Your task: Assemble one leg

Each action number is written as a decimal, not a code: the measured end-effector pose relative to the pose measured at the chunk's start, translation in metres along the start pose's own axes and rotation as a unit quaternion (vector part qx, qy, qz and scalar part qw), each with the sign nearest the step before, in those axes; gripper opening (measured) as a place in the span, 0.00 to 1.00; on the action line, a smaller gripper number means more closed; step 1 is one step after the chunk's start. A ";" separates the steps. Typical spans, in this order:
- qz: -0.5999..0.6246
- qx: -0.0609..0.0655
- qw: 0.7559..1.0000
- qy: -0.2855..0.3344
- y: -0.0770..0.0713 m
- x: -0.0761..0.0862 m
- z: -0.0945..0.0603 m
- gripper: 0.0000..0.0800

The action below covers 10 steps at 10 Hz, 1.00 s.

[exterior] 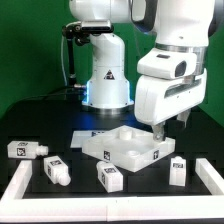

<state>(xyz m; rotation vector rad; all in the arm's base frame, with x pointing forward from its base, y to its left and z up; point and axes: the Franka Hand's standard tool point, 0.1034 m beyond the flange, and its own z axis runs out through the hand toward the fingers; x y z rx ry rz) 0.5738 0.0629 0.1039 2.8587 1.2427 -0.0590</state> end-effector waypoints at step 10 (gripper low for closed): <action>0.062 0.012 0.998 0.000 0.020 -0.047 0.024 0.81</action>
Offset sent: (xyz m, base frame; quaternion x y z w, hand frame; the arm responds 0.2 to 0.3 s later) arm 0.0000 0.0000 0.0000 0.0000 0.0000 0.0000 1.0000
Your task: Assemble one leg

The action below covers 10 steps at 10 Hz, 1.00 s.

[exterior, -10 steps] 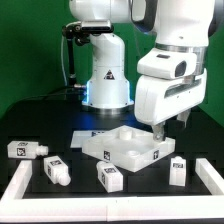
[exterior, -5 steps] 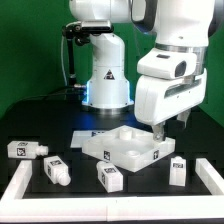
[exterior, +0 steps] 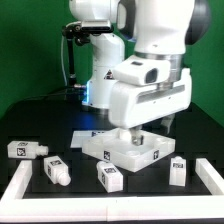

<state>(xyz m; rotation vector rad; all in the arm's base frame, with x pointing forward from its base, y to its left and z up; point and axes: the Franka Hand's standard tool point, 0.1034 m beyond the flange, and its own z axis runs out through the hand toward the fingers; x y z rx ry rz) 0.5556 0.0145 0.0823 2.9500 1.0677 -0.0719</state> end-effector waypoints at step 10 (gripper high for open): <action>0.048 -0.002 0.999 0.014 0.054 -0.042 0.062 0.81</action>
Offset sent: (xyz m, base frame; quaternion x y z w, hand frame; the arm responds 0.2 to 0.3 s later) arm 0.0000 0.0000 0.0000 0.0000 0.0000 0.0000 1.0000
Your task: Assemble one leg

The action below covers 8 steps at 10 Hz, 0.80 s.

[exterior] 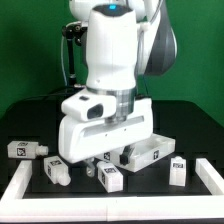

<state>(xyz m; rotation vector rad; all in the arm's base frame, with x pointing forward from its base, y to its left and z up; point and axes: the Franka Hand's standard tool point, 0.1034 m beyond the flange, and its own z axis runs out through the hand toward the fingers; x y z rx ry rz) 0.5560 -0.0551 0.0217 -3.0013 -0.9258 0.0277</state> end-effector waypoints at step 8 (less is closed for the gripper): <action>-0.001 0.011 1.000 -0.004 0.004 -0.001 0.015 0.35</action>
Offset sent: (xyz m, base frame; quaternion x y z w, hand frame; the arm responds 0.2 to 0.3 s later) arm 0.0050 0.0008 -0.0097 0.0264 0.0138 -0.0119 0.9995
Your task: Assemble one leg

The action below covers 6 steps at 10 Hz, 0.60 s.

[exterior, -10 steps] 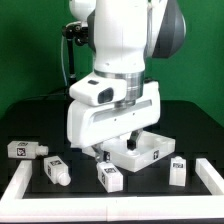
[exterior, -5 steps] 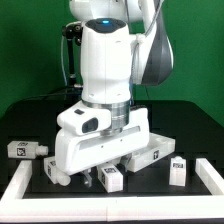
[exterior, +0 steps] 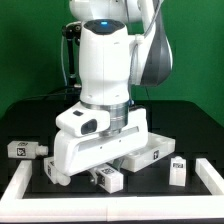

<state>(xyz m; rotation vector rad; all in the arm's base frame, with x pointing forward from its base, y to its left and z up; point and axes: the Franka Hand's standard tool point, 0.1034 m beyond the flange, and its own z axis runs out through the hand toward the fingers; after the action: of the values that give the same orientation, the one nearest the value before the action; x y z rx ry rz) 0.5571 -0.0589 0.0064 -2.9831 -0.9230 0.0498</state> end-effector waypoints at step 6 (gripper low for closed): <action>0.033 -0.010 0.999 -0.003 0.000 -0.048 -0.056 0.35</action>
Offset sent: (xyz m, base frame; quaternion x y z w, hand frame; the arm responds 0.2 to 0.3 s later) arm -0.0362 -0.0309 0.0502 -0.0430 -0.0691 0.0315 0.9962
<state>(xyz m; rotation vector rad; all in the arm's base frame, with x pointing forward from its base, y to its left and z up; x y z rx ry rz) 0.5199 -0.0862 0.0638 -3.0336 -0.8311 0.0514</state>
